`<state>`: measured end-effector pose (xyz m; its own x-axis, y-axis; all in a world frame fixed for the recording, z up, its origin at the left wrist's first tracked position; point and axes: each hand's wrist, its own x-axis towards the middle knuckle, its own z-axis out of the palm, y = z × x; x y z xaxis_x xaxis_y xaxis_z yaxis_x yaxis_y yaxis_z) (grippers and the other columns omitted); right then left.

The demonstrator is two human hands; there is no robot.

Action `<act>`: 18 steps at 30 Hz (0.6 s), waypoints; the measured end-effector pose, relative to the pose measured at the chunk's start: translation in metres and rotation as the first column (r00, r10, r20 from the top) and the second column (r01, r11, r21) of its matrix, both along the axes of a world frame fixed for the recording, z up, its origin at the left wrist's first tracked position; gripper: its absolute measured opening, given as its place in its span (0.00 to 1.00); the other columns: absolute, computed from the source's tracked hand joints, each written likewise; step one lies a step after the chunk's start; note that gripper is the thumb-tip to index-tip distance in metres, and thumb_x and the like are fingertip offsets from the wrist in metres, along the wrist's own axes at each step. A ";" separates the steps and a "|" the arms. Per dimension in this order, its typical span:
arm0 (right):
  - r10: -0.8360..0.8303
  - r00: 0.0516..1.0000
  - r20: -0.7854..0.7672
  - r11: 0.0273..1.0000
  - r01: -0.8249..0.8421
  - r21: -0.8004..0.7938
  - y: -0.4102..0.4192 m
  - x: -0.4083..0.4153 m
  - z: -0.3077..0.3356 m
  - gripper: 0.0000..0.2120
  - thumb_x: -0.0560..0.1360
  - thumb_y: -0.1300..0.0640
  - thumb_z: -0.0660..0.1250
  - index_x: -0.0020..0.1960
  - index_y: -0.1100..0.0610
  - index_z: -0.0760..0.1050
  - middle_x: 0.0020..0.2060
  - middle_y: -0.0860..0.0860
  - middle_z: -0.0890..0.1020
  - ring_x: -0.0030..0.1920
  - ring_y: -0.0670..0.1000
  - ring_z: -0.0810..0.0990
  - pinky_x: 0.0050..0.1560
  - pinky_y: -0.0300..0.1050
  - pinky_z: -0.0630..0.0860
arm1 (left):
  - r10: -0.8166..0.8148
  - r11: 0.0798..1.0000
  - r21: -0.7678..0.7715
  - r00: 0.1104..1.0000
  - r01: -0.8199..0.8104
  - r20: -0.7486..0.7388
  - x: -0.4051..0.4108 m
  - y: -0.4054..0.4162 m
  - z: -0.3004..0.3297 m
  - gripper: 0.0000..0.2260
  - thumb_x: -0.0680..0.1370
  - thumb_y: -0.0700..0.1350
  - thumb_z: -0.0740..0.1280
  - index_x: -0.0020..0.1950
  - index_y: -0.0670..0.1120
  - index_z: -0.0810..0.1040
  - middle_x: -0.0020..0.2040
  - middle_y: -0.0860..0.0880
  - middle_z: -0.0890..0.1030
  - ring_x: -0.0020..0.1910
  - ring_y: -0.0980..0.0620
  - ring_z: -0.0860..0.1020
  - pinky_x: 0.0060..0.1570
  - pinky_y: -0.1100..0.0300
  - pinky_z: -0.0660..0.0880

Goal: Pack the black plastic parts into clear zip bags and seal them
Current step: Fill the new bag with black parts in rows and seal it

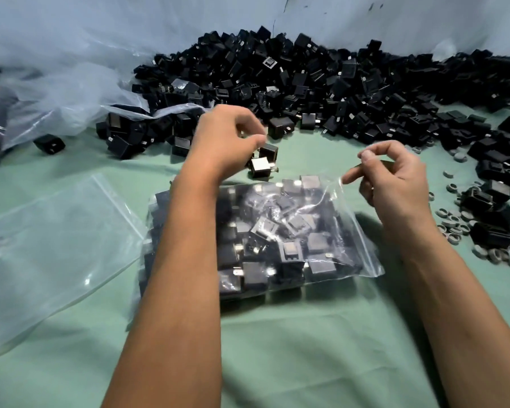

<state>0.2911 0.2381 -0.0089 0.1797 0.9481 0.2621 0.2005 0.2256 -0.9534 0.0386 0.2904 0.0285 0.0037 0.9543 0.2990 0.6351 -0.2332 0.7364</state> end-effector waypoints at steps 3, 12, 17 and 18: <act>-0.021 0.963 0.267 0.996 -0.004 0.093 0.016 -0.020 0.025 0.06 0.80 0.59 0.66 0.45 0.51 0.76 0.35 0.51 0.86 0.26 0.47 0.73 0.29 0.42 0.69 | 0.172 0.985 -0.019 0.985 -0.173 -0.005 -0.027 0.003 -0.004 0.05 0.75 0.43 0.74 0.42 0.54 0.85 0.42 0.55 0.84 0.44 0.55 0.82 0.55 0.53 0.81; 0.324 0.167 0.931 0.908 -0.330 -0.257 0.097 -0.147 0.055 0.27 0.82 0.53 0.65 0.80 0.44 0.63 0.75 0.57 0.69 0.74 0.60 0.65 0.72 0.51 0.63 | 0.460 0.884 -0.106 0.887 -0.456 0.027 -0.043 0.006 -0.012 0.09 0.74 0.42 0.69 0.37 0.53 0.83 0.44 0.51 0.85 0.50 0.48 0.83 0.54 0.56 0.79; 0.410 0.003 0.912 0.885 -0.242 -0.397 0.119 -0.169 0.026 0.33 0.80 0.46 0.68 0.79 0.32 0.56 0.79 0.57 0.54 0.75 0.67 0.60 0.72 0.63 0.67 | 0.488 0.867 -0.141 0.871 -0.478 0.051 -0.045 0.005 -0.014 0.08 0.74 0.42 0.68 0.41 0.53 0.85 0.46 0.50 0.86 0.51 0.48 0.82 0.55 0.58 0.78; 0.381 0.037 0.924 0.893 -0.276 -0.357 0.120 -0.169 0.023 0.32 0.78 0.48 0.70 0.78 0.36 0.61 0.75 0.58 0.59 0.71 0.66 0.67 0.67 0.59 0.71 | 0.488 0.868 -0.139 0.871 -0.477 0.057 -0.045 0.006 -0.013 0.08 0.74 0.42 0.68 0.41 0.53 0.85 0.46 0.50 0.86 0.51 0.48 0.82 0.55 0.57 0.79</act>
<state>0.1216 0.3586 0.0142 -0.5068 0.8513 -0.1360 0.8608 0.5082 -0.0268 -0.0067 0.2961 0.0153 -0.4868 0.8582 0.1630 0.5780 0.1766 0.7967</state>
